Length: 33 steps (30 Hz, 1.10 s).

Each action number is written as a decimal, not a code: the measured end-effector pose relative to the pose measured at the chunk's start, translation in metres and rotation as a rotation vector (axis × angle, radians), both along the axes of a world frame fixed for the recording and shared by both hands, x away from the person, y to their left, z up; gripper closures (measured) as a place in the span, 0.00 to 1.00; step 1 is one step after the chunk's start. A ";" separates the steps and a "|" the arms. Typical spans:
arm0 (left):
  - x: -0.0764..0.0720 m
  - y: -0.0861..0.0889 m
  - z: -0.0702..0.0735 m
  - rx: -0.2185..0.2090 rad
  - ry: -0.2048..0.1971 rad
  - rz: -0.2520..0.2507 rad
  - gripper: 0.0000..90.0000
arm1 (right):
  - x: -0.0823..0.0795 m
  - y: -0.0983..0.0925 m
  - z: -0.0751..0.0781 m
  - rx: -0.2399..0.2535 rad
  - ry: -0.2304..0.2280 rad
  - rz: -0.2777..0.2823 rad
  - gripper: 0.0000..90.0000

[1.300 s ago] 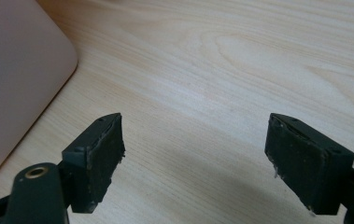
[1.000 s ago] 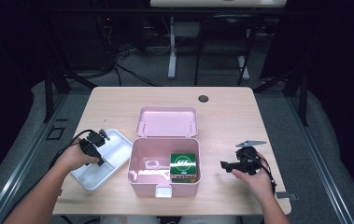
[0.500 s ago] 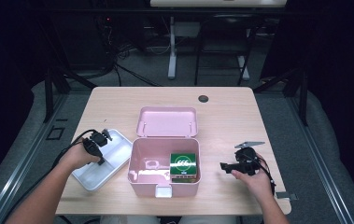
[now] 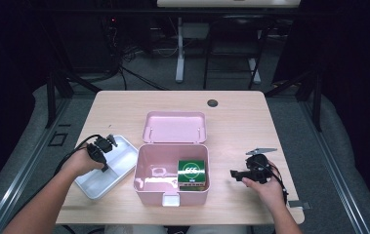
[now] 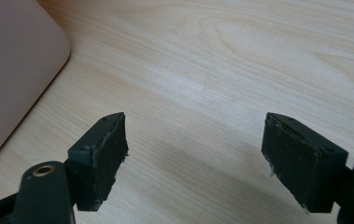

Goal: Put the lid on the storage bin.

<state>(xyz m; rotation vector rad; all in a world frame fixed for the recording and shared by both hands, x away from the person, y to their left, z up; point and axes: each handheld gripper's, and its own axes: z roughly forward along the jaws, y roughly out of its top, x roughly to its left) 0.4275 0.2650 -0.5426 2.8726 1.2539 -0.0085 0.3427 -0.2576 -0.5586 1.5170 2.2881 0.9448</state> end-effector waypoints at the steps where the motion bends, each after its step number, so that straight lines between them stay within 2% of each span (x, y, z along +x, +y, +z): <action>1: 0.000 0.000 0.000 0.000 0.000 0.000 0.99 | 0.000 0.000 0.000 0.000 0.000 0.000 0.24; 7: 0.001 0.003 0.008 -0.009 0.005 0.004 0.99 | 0.000 -0.001 -0.001 0.002 0.001 -0.005 0.24; 13: 0.000 0.009 0.022 -0.028 -0.011 0.015 0.99 | 0.001 -0.002 -0.002 0.006 0.011 -0.014 0.24; 17: -0.003 0.012 0.032 -0.020 -0.028 0.000 0.99 | 0.001 -0.002 -0.003 0.005 0.013 -0.014 0.24; 24: -0.011 0.017 0.060 -0.031 -0.060 -0.019 0.99 | 0.001 -0.002 -0.004 0.009 0.011 -0.019 0.24; 28: -0.015 0.020 0.079 -0.025 -0.084 -0.037 0.99 | 0.001 -0.002 -0.004 0.009 0.012 -0.021 0.24; 29: -0.017 0.022 0.089 -0.025 -0.095 -0.040 0.99 | 0.001 -0.002 -0.004 0.006 0.013 -0.023 0.24; 33: -0.019 0.024 0.100 -0.025 -0.107 -0.045 0.99 | 0.001 -0.003 -0.004 0.017 0.006 -0.036 0.24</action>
